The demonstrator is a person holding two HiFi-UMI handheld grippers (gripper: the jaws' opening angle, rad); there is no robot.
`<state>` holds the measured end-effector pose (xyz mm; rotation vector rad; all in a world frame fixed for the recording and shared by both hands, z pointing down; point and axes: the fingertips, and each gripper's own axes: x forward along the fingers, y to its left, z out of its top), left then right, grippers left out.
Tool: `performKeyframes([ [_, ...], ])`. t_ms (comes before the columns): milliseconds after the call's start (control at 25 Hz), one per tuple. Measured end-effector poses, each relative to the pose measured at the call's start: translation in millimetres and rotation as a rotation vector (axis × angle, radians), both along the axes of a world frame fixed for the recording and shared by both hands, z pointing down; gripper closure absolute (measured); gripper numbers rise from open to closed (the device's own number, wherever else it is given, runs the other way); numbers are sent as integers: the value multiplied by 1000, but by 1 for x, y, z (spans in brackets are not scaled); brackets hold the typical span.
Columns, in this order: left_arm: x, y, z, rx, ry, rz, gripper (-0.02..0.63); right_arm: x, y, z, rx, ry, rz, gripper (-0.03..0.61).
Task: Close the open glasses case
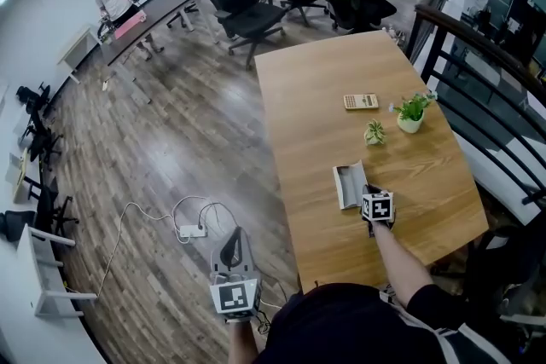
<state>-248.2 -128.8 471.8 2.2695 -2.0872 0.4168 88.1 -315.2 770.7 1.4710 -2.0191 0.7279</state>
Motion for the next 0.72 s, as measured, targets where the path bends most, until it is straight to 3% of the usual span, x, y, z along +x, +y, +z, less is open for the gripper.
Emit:
performKeyframes([
  [280,1,-3,4,1,3,3,615,-35,7,-7,144,696,-444,549],
  [400,-1,-3,5,-1,5,0,615,-49,16,-4,210,914,-582,544],
  [520,-2,-3,6,-9,11,-4,615,-62,26,-6,256,1005,-659,529],
  [720,1,-3,8,-10,14,4,615,-81,40,5,226,944,-729,463],
])
